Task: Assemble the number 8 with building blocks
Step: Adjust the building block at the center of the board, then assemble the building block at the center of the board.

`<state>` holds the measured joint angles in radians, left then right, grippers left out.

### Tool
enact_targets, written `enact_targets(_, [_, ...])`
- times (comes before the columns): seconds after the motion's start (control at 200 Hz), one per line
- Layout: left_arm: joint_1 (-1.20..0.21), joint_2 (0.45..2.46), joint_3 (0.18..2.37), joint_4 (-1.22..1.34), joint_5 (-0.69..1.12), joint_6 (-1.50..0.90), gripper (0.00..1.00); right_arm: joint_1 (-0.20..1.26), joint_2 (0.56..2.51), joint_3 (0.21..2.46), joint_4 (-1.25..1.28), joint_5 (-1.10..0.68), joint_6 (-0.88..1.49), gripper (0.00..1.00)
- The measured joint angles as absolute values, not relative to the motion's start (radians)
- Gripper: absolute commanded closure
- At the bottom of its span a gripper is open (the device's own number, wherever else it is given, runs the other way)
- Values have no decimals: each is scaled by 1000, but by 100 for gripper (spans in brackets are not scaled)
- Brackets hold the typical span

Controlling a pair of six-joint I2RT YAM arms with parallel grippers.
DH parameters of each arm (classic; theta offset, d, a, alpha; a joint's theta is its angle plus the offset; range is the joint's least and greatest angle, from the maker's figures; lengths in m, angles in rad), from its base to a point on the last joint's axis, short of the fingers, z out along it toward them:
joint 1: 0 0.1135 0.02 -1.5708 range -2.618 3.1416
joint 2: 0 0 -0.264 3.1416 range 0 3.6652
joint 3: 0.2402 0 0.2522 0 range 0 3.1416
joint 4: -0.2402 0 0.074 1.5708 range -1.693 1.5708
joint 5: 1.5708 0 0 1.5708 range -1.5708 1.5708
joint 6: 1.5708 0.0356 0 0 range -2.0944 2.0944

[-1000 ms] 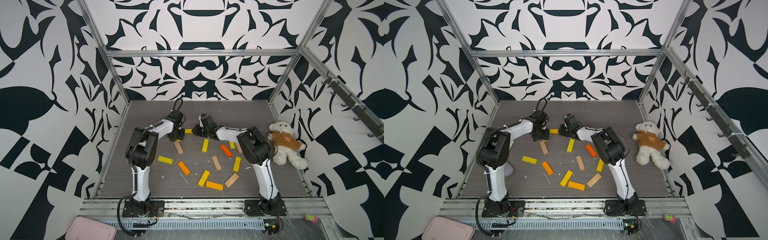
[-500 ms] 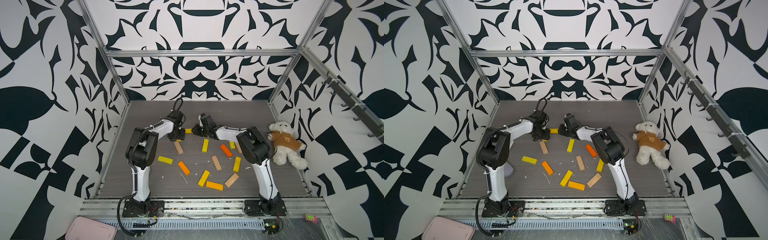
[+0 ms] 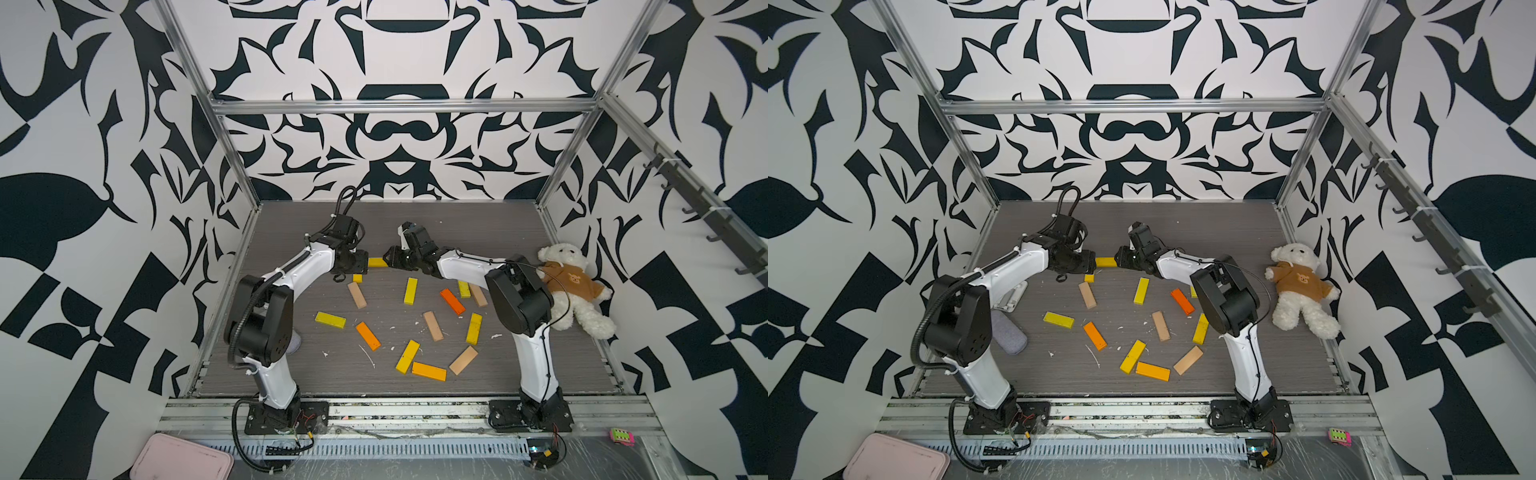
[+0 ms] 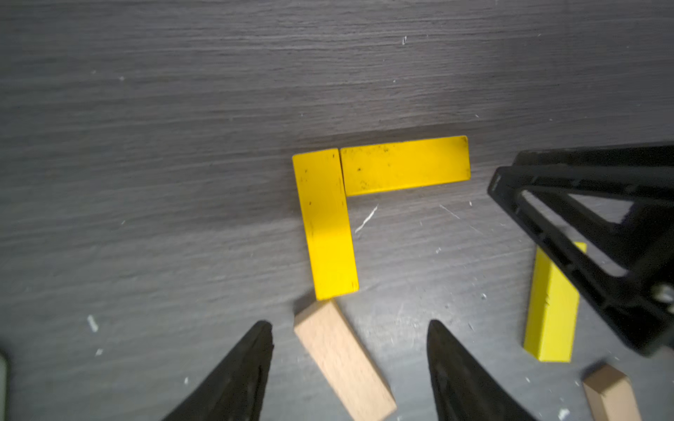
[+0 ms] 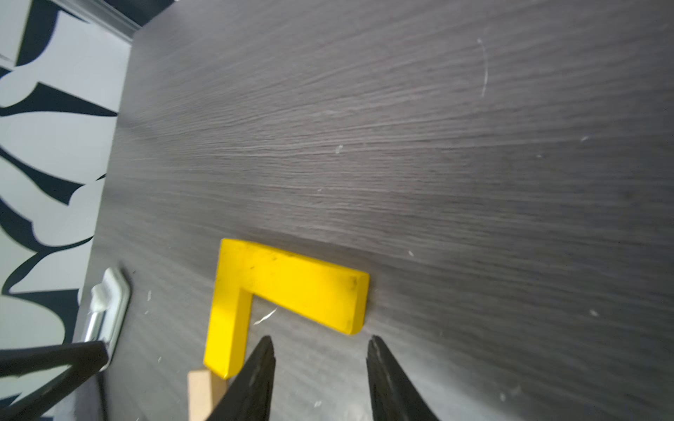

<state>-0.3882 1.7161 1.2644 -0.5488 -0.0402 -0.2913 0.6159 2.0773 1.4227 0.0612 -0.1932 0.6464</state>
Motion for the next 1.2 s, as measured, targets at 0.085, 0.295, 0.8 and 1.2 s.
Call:
enact_targets(0.085, [-388,1649,1201,-546,-37,-316,28,633,2005,1385,59,-188,617,44])
enact_targets(0.295, [-402,1549,1051,-546,-20,-379,30,704,1842,1259,41,-156,533,38])
enact_targets(0.8, [-469,1583,950,-401,23,-586,22,819,1502,997,-40,7,413,37])
enact_targets(1.2, [-484,1639,958,-350,-44,-567,2,850,1437,910,-53,52,399,37])
